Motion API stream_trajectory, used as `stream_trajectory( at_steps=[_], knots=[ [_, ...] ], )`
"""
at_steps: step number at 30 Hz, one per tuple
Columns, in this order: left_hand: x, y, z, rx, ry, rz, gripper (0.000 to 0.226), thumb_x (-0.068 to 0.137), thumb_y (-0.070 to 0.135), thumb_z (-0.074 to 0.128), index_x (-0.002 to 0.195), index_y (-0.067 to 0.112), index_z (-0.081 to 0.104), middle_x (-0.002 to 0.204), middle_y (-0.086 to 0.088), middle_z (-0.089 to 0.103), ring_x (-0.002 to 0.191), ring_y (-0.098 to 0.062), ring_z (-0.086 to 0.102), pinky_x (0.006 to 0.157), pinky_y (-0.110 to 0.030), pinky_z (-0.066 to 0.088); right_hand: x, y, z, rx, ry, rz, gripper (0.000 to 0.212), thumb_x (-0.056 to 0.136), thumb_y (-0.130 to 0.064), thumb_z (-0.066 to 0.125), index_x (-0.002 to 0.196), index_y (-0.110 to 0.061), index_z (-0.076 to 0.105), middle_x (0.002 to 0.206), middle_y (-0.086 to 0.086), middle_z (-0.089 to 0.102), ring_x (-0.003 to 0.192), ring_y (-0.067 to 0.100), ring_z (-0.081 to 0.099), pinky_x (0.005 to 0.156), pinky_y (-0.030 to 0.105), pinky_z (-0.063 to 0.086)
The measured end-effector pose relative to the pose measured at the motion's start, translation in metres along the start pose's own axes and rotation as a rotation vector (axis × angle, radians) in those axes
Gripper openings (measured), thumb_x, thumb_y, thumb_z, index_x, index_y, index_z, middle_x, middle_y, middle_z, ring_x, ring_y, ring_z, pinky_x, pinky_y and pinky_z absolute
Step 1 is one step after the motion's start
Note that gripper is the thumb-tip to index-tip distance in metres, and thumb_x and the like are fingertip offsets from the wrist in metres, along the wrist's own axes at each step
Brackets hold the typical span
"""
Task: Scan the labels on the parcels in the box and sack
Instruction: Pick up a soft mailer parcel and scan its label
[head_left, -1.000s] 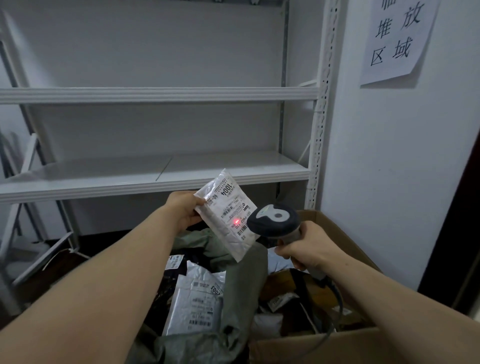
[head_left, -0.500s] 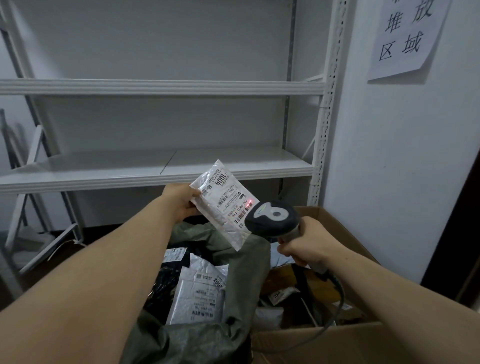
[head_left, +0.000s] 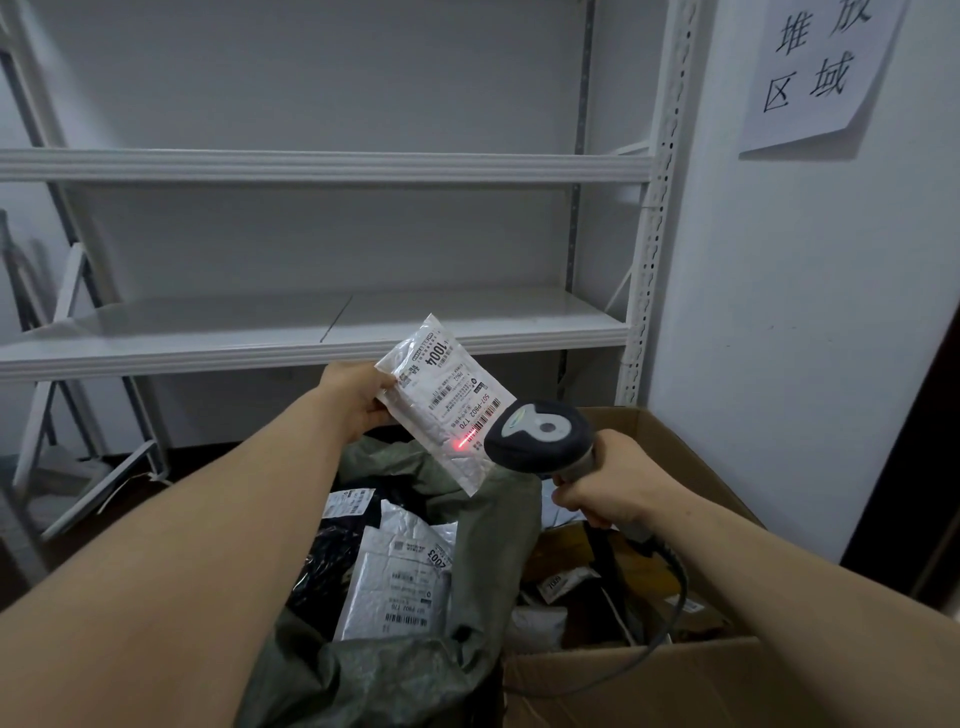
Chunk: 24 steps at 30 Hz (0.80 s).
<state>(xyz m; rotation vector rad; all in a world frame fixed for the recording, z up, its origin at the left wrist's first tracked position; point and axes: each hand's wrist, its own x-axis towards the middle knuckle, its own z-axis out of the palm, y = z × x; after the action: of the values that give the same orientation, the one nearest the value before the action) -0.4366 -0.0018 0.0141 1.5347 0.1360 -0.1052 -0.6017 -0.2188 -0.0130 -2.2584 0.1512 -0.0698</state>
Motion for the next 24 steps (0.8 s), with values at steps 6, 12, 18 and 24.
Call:
stream_trajectory(
  at_steps=[6, 12, 18, 24],
  knots=[
    [-0.0004, -0.0039, -0.0007, 0.002, 0.006, 0.009, 0.011, 0.091, -0.008, 0.051, 0.101, -0.004, 0.053, 0.083, -0.017, 0.061, 0.069, -0.028, 0.063, 0.062, -0.045, 0.054, 0.0000, 0.0019, 0.0018, 0.013, -0.007, 0.015, 0.014, 0.074, 0.004, 0.066, 0.076, -0.008, 0.059, 0.071, 0.007, 0.059, 0.054, 0.012, 0.052, 0.052, 0.021, 0.046],
    [-0.0007, -0.0036, -0.0029, -0.014, 0.028, 0.005, 0.009, 0.091, -0.008, 0.052, 0.099, -0.003, 0.052, 0.085, -0.017, 0.061, 0.070, -0.027, 0.063, 0.065, -0.044, 0.054, 0.0022, 0.0004, 0.0046, 0.049, -0.011, 0.040, 0.013, 0.074, 0.007, 0.065, 0.077, -0.004, 0.060, 0.068, 0.010, 0.057, 0.043, 0.007, 0.050, 0.045, 0.019, 0.045],
    [0.0007, -0.0038, -0.0064, -0.013, 0.035, 0.005, 0.012, 0.091, -0.008, 0.052, 0.102, -0.004, 0.051, 0.087, -0.017, 0.061, 0.071, -0.028, 0.063, 0.070, -0.045, 0.054, 0.0026, 0.0024, 0.0047, 0.054, -0.015, 0.030, 0.012, 0.075, 0.005, 0.066, 0.081, -0.003, 0.061, 0.071, 0.010, 0.059, 0.046, 0.009, 0.051, 0.047, 0.020, 0.046],
    [0.0005, -0.0069, -0.0086, -0.018, 0.057, -0.005, 0.011, 0.091, -0.008, 0.052, 0.101, -0.003, 0.052, 0.083, -0.015, 0.060, 0.069, -0.026, 0.062, 0.073, -0.041, 0.053, -0.0004, 0.0000, 0.0072, 0.093, -0.027, 0.018, 0.028, 0.077, 0.003, 0.068, 0.091, -0.016, 0.053, 0.077, 0.011, 0.061, 0.039, 0.008, 0.052, 0.042, 0.021, 0.046]
  ],
)
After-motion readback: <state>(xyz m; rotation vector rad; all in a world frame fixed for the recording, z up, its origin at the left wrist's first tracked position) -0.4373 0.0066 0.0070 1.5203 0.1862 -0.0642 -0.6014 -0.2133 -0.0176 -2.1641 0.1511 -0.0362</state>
